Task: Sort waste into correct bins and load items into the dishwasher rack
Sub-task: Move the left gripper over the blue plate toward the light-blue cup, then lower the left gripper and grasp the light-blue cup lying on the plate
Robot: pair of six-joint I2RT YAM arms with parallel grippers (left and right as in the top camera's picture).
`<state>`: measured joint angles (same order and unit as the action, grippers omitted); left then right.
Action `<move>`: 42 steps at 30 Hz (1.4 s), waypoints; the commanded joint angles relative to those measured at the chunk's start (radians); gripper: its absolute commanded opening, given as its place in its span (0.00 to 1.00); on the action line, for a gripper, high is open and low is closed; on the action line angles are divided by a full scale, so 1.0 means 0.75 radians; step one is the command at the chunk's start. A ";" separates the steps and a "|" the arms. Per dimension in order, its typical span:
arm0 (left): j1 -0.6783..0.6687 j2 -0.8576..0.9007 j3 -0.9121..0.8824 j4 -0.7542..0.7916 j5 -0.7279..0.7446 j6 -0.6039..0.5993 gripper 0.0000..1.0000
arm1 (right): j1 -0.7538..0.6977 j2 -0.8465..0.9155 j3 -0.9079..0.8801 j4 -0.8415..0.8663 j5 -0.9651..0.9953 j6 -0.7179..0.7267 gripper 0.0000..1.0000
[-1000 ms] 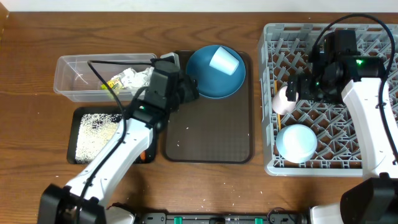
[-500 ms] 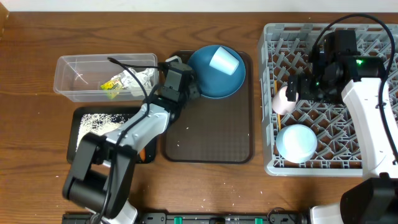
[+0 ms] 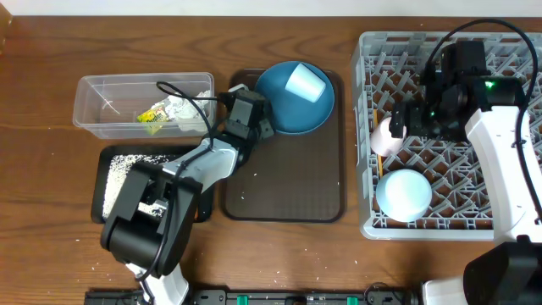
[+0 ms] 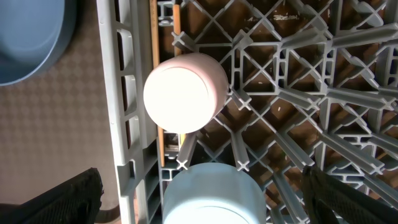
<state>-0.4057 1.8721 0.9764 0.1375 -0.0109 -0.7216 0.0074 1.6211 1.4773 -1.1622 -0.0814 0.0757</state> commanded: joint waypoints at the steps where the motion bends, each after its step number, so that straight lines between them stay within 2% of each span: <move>1: -0.005 0.007 -0.005 0.009 -0.031 -0.013 0.37 | -0.010 0.001 0.017 -0.001 0.004 -0.003 0.99; 11: -0.006 -0.069 -0.005 -0.101 0.048 -0.007 0.19 | -0.010 0.001 0.017 -0.001 0.004 -0.003 0.99; 22: -0.009 -0.357 -0.005 -0.521 0.091 -0.006 0.19 | -0.010 0.001 0.017 -0.001 0.004 -0.003 0.99; 27: -0.009 -0.406 -0.005 -0.681 0.116 0.019 0.19 | -0.010 0.001 0.017 -0.001 0.004 -0.003 0.99; 29: -0.008 -0.414 -0.004 -0.686 0.127 0.106 0.19 | -0.010 0.001 0.017 -0.001 0.004 -0.003 0.99; 31: -0.008 -0.429 0.010 -0.658 0.171 0.264 0.19 | -0.010 0.001 0.017 -0.001 0.004 -0.003 0.99; 33: -0.008 -0.446 0.052 -0.631 0.277 0.392 0.23 | -0.010 0.001 0.017 -0.001 0.004 -0.003 0.99; 35: -0.008 -0.451 0.123 -0.615 0.402 0.504 0.35 | -0.010 0.001 0.017 -0.001 0.004 -0.003 0.99; 38: -0.008 -0.450 0.192 -0.567 0.458 0.624 0.50 | -0.010 0.001 0.017 -0.001 0.004 -0.003 0.99; 42: -0.007 -0.435 0.196 -0.462 0.452 0.748 0.53 | -0.010 0.001 0.017 -0.001 0.004 -0.003 0.99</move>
<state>-0.4095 1.5562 1.1080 -0.2245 0.2867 -0.3069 0.0074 1.6211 1.4773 -1.1622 -0.0814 0.0757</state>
